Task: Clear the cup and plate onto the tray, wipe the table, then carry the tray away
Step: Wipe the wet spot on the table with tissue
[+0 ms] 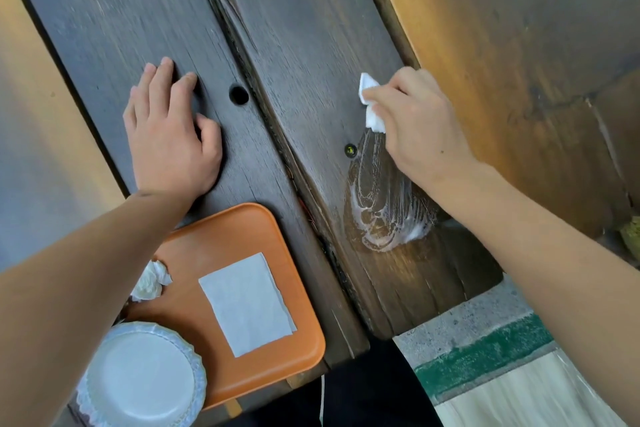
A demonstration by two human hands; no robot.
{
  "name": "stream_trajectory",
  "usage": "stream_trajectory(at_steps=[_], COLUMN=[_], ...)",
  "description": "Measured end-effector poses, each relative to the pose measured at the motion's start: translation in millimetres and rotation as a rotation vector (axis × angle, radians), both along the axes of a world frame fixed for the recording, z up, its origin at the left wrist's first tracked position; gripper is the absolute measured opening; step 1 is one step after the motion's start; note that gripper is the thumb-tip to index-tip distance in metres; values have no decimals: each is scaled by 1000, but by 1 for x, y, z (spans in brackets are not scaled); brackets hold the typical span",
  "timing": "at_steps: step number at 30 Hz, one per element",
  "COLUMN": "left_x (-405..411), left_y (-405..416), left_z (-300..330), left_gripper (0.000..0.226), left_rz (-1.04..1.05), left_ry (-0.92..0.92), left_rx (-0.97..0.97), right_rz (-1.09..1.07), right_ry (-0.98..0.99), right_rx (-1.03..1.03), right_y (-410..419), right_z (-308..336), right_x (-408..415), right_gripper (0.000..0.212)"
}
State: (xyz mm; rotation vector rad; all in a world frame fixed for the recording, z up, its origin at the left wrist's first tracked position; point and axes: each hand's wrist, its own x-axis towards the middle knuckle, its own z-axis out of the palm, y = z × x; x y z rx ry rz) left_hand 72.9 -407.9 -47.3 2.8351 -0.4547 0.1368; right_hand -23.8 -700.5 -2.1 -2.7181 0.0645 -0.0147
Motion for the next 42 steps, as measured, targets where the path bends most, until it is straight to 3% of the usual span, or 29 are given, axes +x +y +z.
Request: stream_trajectory(at_steps=[2,6,10,12,16,18,21,24,35,40,42], left_x=[-1,0,-1,-1,-1,-1,0,0,0,-1,-1], left_y=[0,1,-1,0,1,1,2,2,2,1,1], left_z=[0,1,2,2,-1,-2,-3,-3,-3,-1,-1], left_gripper=[52,51,51,51,50,50,50,50,49,50,50], left_rz=[1,1,-1,-1,-1,-1,-1,-6,-10,-12,-11], left_ry=[-3,4,11,11,-11,-21,-27,-20,-31,-23,-25], left_rx=[-3,-4,3,6,-2,-3,-6,-2,-13,-13,-10], right_rz=[86,468,244,183,-1,31,267,362,-389,-270,-211], right_ry=[44,211,242,161,-18,-30,40,79,-145,-53,2], right_rx=[11,61,83,1,11,58,123,81,110,74,60], right_y=[12,30,-10,-28,-27,-9,19,6,-34,-28,-19], right_z=[2,12,10,4,-4,-7,-3,1,-8,-12,-12], right_x=[-20,-109,-119,-87,-32,-51,-121,-166,-112,-127,-133], right_gripper=[23,35,13,20,11,15,32,31,27,32,22])
